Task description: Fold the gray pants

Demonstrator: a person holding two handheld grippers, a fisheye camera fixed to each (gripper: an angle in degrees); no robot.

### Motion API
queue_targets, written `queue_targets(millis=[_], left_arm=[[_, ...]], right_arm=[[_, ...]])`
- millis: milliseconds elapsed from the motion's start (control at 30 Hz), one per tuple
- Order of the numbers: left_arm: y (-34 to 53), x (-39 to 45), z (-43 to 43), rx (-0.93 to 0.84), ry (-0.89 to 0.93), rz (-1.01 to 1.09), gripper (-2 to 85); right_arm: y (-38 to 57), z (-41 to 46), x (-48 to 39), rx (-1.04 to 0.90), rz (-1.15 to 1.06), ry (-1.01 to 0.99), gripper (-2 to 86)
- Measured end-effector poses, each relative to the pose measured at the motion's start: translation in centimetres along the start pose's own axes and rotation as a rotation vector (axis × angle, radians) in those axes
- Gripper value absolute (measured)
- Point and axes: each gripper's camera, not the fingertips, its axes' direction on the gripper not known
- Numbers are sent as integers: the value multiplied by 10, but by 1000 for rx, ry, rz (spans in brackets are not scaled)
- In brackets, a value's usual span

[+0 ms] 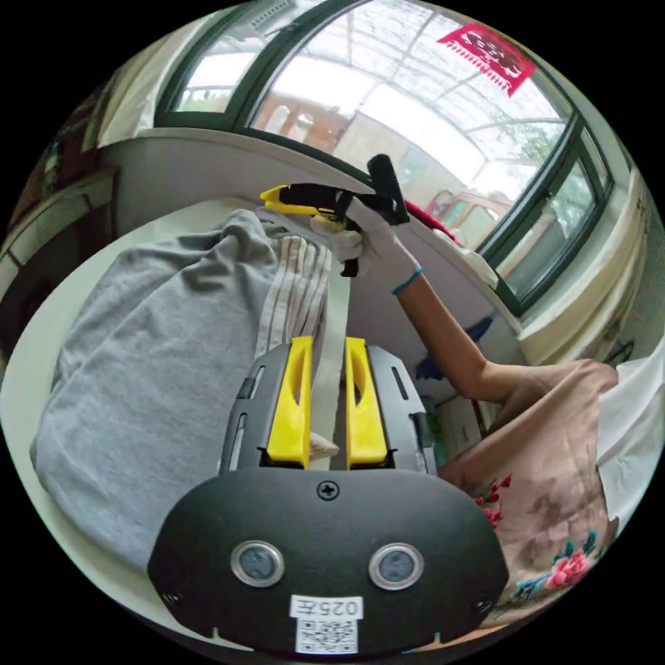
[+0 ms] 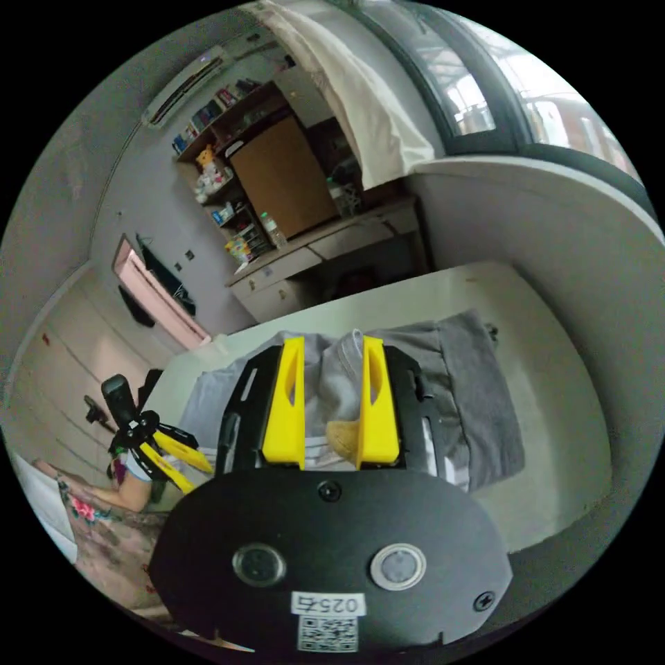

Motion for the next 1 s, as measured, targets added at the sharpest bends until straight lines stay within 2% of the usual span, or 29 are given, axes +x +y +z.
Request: queue_targets(millis=[67,133,233,300,333,367,433,500,600,733,900,1000], left_arm=[[-1,9,-12,34,-106,14,38],[-9,16,-6,-31,-270,42,40],[-14,19,26,-114,-247,75,38],[-14,17,52,-207,-216,77,25],[-14,14,64,-254,-259,32,13],[-13,16,62,-242,-257,36,7],[-10,21,63,-259,-266,45,-3],[-6,24,60,-256,-264,45,-3],[4,35,38,-218,-276,46,-4],[24,52,-16,-87,-347,1,15],[61,40,-77,9,-507,-145,0],[77,14,-95,13,-451,-268,-1]], right_arm=[[-18,18,-5,-88,-43,71,121],[-32,42,-8,-197,-58,54,111],[-41,46,-15,-227,-35,106,54],[-42,31,-23,-179,-15,169,37],[-42,24,-30,-162,-34,210,35],[-42,23,-32,-165,-50,246,38],[-41,40,-28,-243,-83,516,43],[-36,57,-17,-313,-89,700,42],[-25,39,-32,-241,-130,627,45],[-1,-4,-61,-128,-159,361,56],[15,-20,-40,-211,-92,208,97],[17,-18,-17,-231,-14,120,84]])
